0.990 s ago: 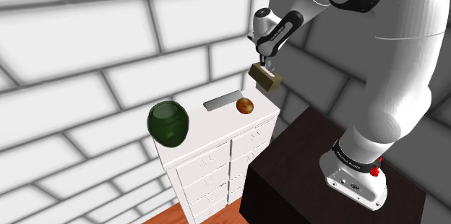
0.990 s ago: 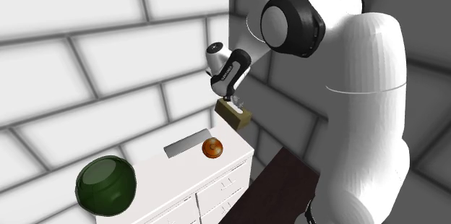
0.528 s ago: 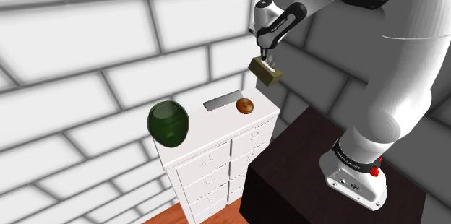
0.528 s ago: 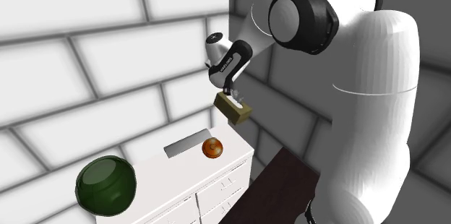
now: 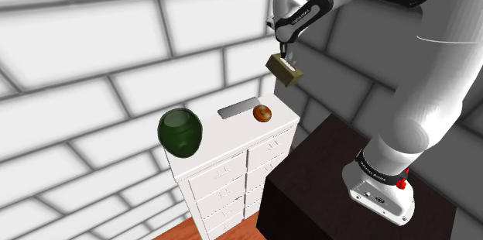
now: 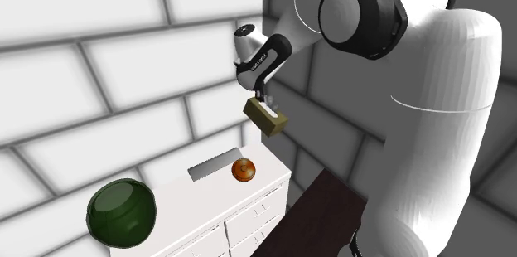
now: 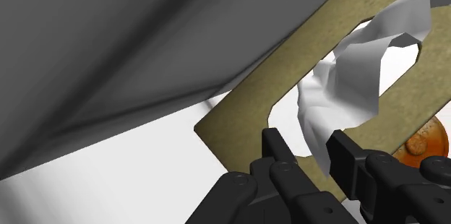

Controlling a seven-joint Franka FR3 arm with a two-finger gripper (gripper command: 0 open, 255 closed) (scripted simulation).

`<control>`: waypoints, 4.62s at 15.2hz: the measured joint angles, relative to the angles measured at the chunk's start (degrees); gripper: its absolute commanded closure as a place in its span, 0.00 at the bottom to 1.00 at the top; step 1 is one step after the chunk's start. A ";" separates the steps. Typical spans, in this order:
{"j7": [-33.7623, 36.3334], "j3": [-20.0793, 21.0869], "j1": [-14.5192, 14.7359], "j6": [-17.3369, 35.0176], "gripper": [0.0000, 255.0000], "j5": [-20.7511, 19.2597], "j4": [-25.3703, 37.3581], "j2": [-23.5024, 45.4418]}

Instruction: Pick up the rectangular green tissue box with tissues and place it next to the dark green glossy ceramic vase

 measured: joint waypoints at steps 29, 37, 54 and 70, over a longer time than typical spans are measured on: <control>11.66 7.80 10.33 -18.31 1.00 0.46 7.06 -5.28; 19.93 11.85 16.49 -24.92 1.00 0.38 14.62 -0.47; 30.98 16.05 26.59 -34.52 1.00 -0.24 33.83 14.54; 35.15 15.37 26.47 -25.48 1.00 -2.14 28.36 18.90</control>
